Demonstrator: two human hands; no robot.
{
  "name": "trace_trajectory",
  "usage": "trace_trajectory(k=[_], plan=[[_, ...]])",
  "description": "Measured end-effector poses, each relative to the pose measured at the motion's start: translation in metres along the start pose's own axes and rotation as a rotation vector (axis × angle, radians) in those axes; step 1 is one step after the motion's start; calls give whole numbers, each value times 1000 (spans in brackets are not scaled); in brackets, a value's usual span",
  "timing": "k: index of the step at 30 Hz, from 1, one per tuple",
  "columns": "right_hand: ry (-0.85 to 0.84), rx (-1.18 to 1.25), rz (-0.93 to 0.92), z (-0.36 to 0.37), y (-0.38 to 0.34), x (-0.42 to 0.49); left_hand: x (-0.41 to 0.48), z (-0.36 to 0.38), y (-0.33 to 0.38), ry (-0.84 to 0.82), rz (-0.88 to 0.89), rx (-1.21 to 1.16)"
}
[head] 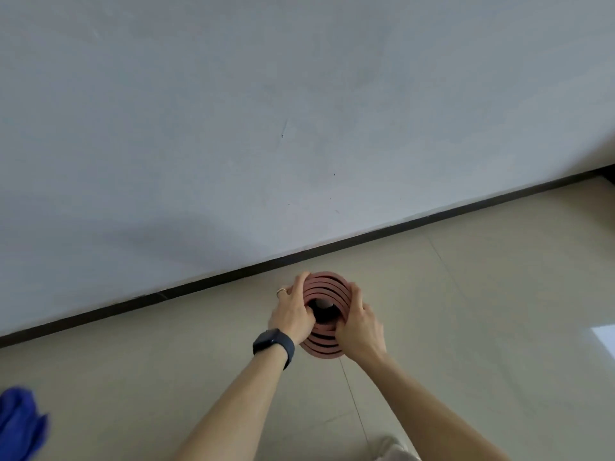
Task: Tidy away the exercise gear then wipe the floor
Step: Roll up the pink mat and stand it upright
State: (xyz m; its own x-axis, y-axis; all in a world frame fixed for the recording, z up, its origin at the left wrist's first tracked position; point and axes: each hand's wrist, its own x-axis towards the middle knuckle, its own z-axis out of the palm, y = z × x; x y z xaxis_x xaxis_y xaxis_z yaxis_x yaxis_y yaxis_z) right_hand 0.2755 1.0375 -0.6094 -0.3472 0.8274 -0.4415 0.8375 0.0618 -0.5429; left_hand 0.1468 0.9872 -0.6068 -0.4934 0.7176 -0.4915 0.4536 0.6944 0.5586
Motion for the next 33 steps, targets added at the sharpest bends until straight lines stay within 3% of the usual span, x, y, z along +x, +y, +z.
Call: trace_trajectory(k=[9, 15, 23, 29, 33], plan=[[-10, 113, 187, -117, 22, -174, -175, -24, 91, -150, 22, -7], [115, 192, 276, -192, 98, -233, -221, 13, 184, -301, 129, 75], [177, 135, 375, -330, 234, -233, -239, 124, 357, -394, 296, 282], [291, 187, 394, -428, 283, -201, -211, 168, 473, -389, 429, 318], [276, 147, 378, -502, 314, -161, -180, 198, 556, -406, 560, 329]])
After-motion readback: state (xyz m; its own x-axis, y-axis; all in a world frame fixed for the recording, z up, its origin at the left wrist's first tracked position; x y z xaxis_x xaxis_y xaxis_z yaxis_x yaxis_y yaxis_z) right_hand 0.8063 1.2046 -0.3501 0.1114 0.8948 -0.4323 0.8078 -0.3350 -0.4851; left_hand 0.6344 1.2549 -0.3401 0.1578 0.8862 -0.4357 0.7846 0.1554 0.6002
